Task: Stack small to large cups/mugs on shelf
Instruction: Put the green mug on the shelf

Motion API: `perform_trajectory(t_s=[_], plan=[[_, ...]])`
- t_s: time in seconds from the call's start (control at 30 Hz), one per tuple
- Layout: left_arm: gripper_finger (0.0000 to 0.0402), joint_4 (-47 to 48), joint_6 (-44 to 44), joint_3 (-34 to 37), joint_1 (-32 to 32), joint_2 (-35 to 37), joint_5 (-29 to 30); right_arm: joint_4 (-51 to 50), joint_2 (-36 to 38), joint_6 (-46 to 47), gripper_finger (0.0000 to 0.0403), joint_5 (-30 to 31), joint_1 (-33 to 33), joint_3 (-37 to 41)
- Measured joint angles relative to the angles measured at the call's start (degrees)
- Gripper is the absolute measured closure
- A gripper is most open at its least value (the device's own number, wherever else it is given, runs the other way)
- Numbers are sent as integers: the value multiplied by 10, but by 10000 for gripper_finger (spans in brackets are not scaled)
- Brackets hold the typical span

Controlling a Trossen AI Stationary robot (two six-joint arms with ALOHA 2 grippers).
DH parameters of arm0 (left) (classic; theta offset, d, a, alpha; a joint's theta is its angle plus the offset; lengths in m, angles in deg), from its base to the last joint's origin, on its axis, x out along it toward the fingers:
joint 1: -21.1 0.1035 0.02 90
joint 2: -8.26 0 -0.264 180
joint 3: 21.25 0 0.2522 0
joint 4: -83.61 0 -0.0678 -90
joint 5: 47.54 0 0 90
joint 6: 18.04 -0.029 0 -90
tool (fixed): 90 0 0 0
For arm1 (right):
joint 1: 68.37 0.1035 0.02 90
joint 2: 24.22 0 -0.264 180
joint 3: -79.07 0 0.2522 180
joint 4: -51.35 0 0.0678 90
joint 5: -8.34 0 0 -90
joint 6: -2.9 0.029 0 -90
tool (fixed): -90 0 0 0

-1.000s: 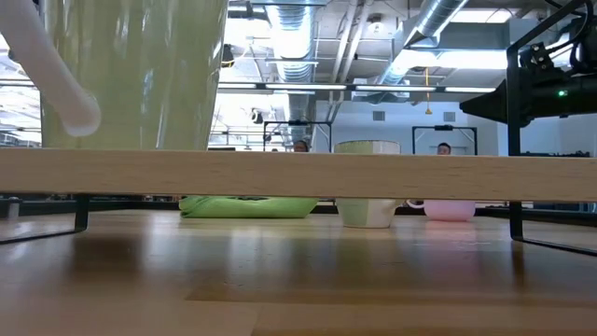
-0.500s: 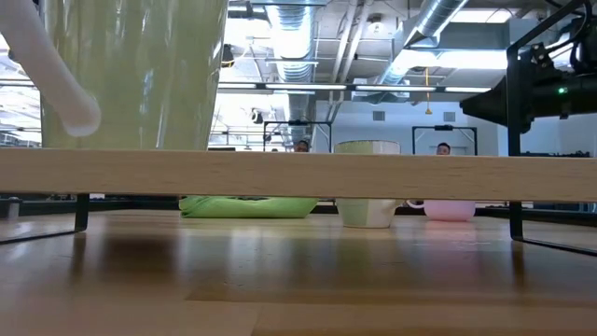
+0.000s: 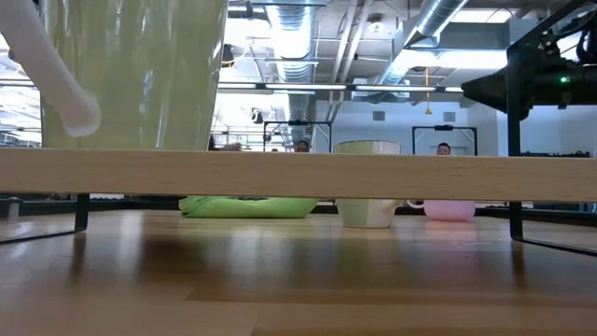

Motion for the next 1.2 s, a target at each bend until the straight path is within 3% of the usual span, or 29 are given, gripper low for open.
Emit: perform_trajectory(t_s=[0.27,0.43,0.53,0.67,0.73,0.87,1.2], plan=[[235,-179,-54,193,-30,153,40,-1,0,0,226,0,0,0],[235,-320,-174,277,-37,236,35,-1,0,16,226,0,0,-1],[235,-484,-313,321,-34,270,-48,-2,0,20,226,0,0,-1],[235,-773,-555,385,-8,285,-209,-2,0,29,226,0,0,-1],[235,-856,-620,400,19,286,-260,-2,0,38,226,0,0,-1],[235,-868,-643,407,99,286,-285,-5,0,46,226,0,0,-2],[235,-862,-623,408,341,283,-412,-9,0,44,226,0,0,-2]])
